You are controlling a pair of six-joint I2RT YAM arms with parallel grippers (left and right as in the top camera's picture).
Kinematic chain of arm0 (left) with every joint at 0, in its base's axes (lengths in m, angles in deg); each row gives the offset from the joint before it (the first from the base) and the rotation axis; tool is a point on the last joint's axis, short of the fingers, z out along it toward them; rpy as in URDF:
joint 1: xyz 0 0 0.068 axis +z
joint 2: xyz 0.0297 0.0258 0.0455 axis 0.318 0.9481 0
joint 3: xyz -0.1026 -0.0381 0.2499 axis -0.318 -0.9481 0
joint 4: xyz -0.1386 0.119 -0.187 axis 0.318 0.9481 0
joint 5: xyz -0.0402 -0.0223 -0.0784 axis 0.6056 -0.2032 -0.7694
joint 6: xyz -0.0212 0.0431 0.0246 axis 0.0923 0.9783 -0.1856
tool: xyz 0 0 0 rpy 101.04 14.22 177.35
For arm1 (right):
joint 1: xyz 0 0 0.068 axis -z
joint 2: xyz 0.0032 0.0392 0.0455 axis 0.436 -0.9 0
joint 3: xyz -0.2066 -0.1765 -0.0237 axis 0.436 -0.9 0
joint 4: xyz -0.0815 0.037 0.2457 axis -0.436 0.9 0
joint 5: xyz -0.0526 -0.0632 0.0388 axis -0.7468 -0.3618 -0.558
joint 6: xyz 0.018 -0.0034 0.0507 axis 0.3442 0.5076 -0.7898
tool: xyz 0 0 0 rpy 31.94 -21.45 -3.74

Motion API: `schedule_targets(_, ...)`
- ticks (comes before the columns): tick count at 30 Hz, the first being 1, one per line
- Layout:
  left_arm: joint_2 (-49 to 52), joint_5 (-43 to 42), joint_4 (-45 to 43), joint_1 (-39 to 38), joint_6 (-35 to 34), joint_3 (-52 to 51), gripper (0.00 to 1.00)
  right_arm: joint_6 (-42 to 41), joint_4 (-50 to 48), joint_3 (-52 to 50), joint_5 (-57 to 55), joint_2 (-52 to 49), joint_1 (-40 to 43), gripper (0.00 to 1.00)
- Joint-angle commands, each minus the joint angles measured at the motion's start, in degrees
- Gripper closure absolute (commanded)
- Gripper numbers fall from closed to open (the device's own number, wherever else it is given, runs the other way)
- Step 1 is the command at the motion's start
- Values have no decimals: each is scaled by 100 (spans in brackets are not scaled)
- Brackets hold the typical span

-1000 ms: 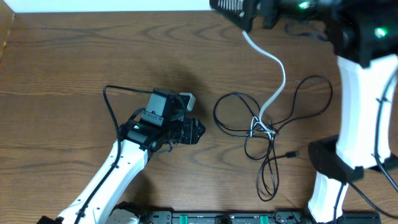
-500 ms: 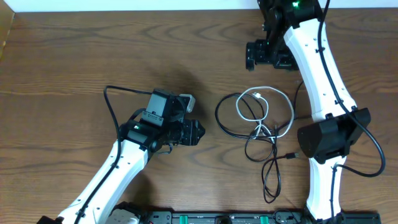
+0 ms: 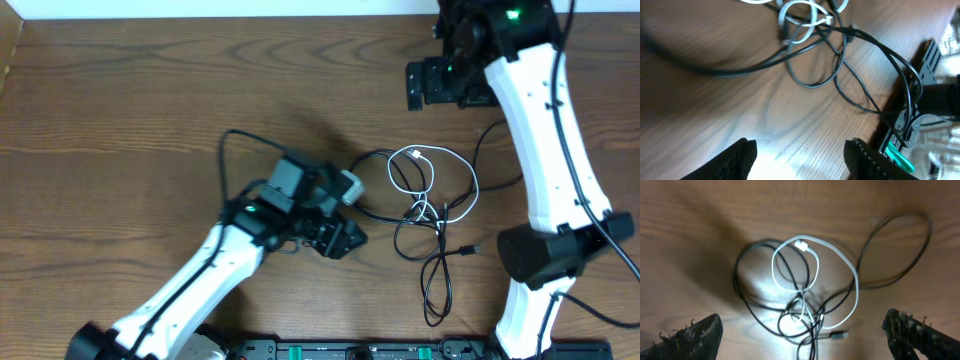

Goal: Untangle cables

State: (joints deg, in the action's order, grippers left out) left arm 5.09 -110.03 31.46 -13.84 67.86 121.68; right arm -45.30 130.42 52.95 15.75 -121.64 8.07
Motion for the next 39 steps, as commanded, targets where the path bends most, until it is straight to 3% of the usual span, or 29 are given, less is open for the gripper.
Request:
schedule_targets(1,439,269,-363,-348,197,15,38,382,-203,-2,-225,603,70,1)
schedule_targets(7,1187,127,-1488,-796,46,15,38,691,-894,0,-227,1799,356,1)
schedule_targets(13,1263,-72,-2323,-1338,-258,15,39,758,-761,-2,-221,2048,446,1)
schedule_targets(17,1390,1399,-2691,-1954,-258,15,39,986,-540,-2,195,2037,446,1)
schedule_targets(18,1453,2166,-2736,-2155,-256,15,39,1239,-516,-2,608,2039,446,1)
schedule_targets(22,1646,3362,-2922,-2371,-142,15,39,1611,-407,-2,1362,2039,446,1)
schedule_targets(29,2277,3508,-3578,-2352,721,15,39,1799,-63,-2,1624,2039,446,1)
schedule_targets(31,2511,3510,-3906,-2352,876,15,43,1869,37,-2,1626,2039,444,1)
schedule_targets(36,2994,3768,-4599,-2352,885,15,55,1869,144,-2,1628,2039,422,1)
schedule_targets(39,3244,3759,-4798,-2354,841,15,56,1869,144,-2,1657,2039,420,1)
